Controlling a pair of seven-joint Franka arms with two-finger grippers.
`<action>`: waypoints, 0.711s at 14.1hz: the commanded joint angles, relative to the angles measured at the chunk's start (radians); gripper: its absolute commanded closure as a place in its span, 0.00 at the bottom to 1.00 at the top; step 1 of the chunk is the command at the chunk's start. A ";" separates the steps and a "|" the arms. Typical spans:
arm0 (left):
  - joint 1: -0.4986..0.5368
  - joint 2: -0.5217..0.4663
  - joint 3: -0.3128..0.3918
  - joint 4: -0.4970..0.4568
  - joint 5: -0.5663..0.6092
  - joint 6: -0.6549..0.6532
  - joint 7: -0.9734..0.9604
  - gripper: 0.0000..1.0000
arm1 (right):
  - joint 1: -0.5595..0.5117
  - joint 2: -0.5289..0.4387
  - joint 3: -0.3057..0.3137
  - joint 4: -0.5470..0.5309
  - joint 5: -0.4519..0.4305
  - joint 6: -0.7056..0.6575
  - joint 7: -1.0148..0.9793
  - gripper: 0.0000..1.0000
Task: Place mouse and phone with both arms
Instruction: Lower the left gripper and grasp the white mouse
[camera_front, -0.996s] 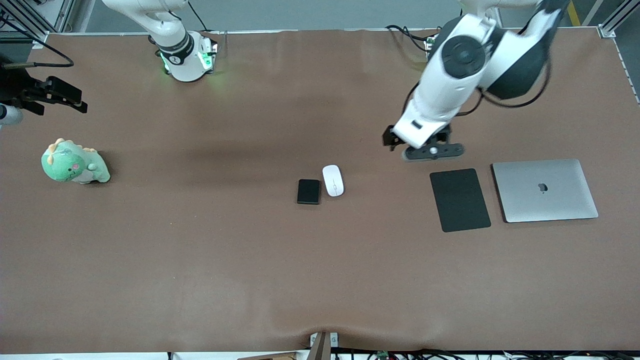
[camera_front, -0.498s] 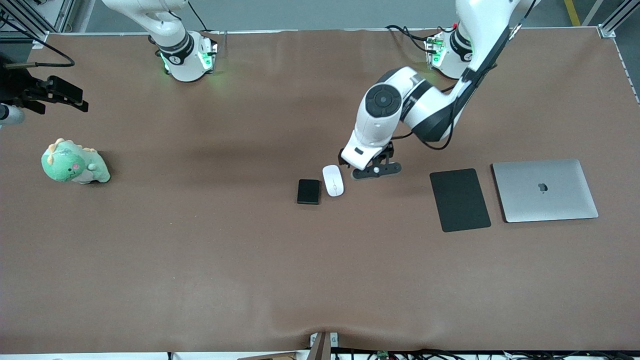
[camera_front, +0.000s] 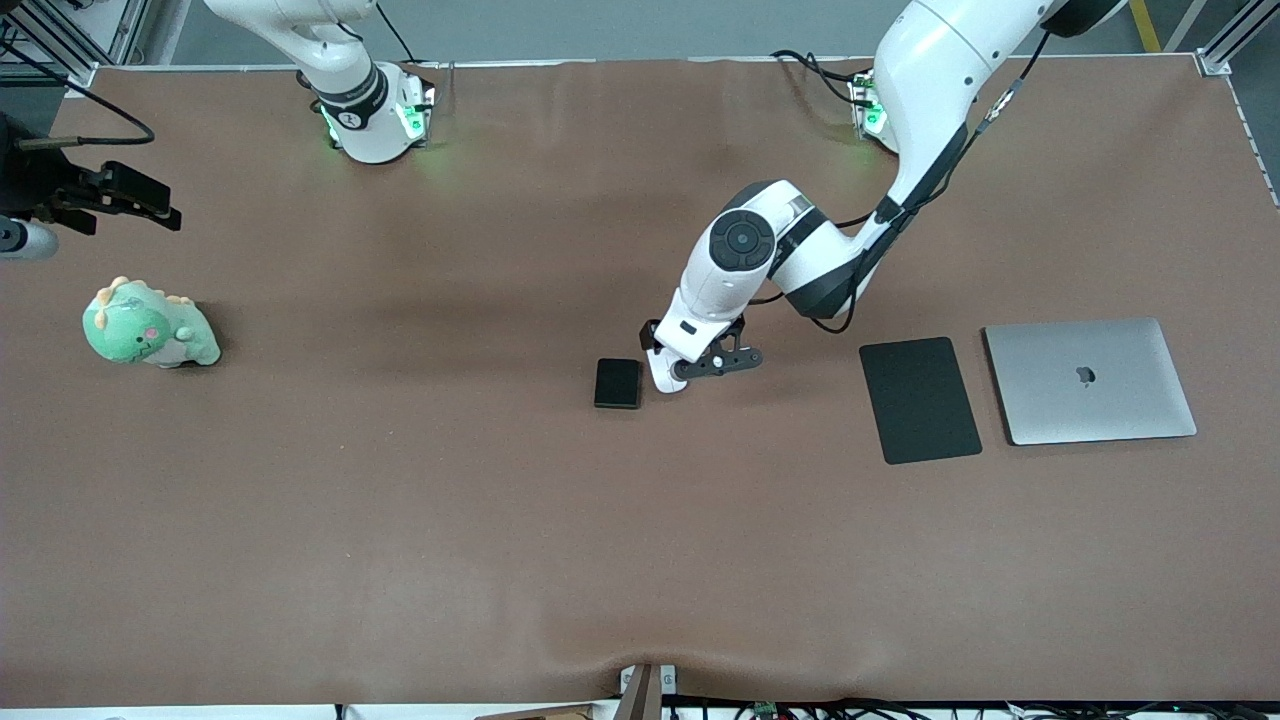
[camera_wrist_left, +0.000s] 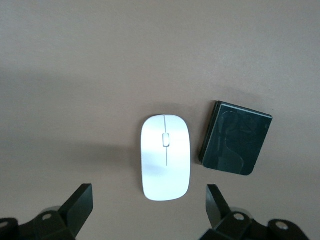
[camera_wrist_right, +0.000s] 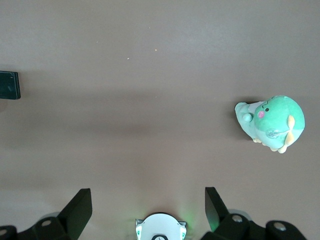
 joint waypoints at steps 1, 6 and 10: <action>-0.026 0.077 0.014 0.081 0.066 0.013 -0.045 0.01 | 0.001 0.016 0.000 0.021 0.006 0.000 -0.008 0.00; -0.066 0.169 0.047 0.151 0.143 0.019 -0.093 0.06 | -0.002 0.109 -0.002 0.107 -0.006 -0.008 -0.009 0.00; -0.112 0.195 0.085 0.153 0.146 0.068 -0.094 0.11 | -0.008 0.125 -0.007 0.116 -0.011 -0.007 -0.011 0.00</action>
